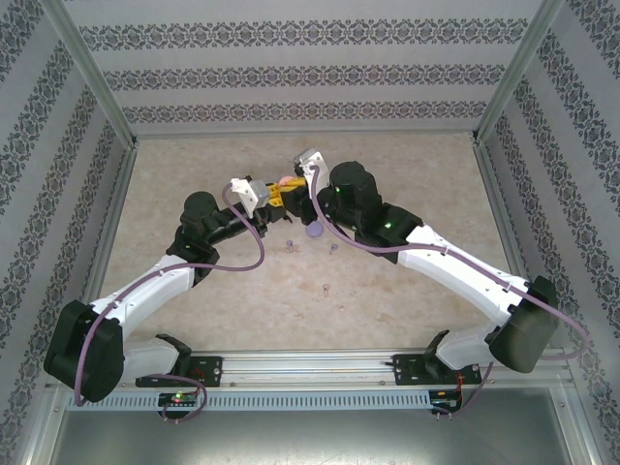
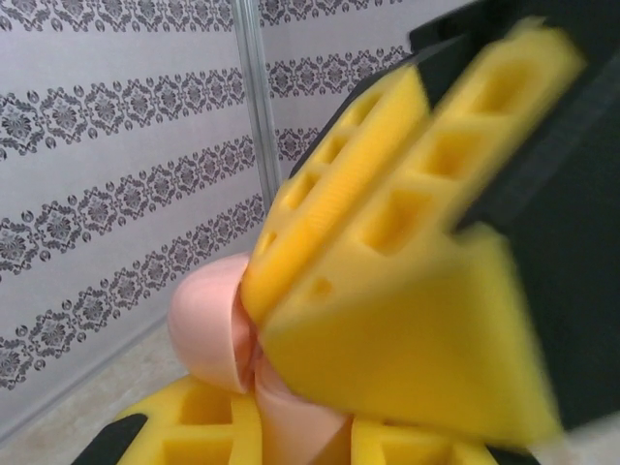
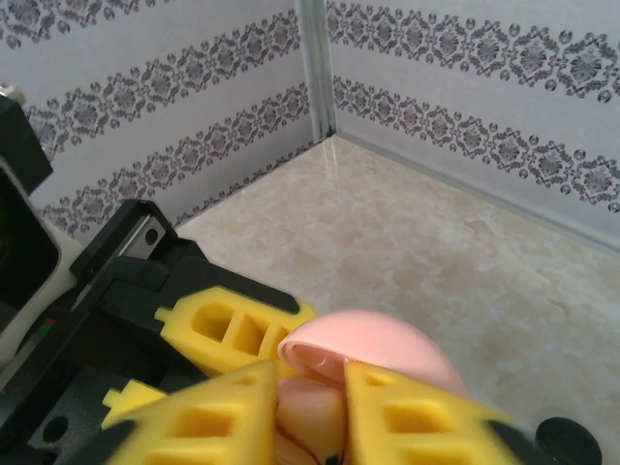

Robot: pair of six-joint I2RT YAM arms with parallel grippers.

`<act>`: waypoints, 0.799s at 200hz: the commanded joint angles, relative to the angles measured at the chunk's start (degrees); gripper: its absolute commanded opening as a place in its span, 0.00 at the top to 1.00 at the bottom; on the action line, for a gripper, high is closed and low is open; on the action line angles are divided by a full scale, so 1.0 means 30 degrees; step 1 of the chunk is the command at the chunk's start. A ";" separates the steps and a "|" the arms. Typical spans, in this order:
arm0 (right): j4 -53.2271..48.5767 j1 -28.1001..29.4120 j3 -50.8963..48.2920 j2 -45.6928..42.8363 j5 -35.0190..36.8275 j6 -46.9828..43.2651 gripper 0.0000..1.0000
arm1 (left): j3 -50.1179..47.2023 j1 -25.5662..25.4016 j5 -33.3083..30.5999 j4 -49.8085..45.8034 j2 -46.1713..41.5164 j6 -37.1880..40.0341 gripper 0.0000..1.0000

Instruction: Insert the wireless bluetooth earbuds into the charging case

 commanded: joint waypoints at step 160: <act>-0.8433 -0.3987 -0.3059 -0.2918 0.2180 1.1115 0.35 | -0.0482 -0.0307 -0.2030 0.3252 -0.0718 -0.0228 1.00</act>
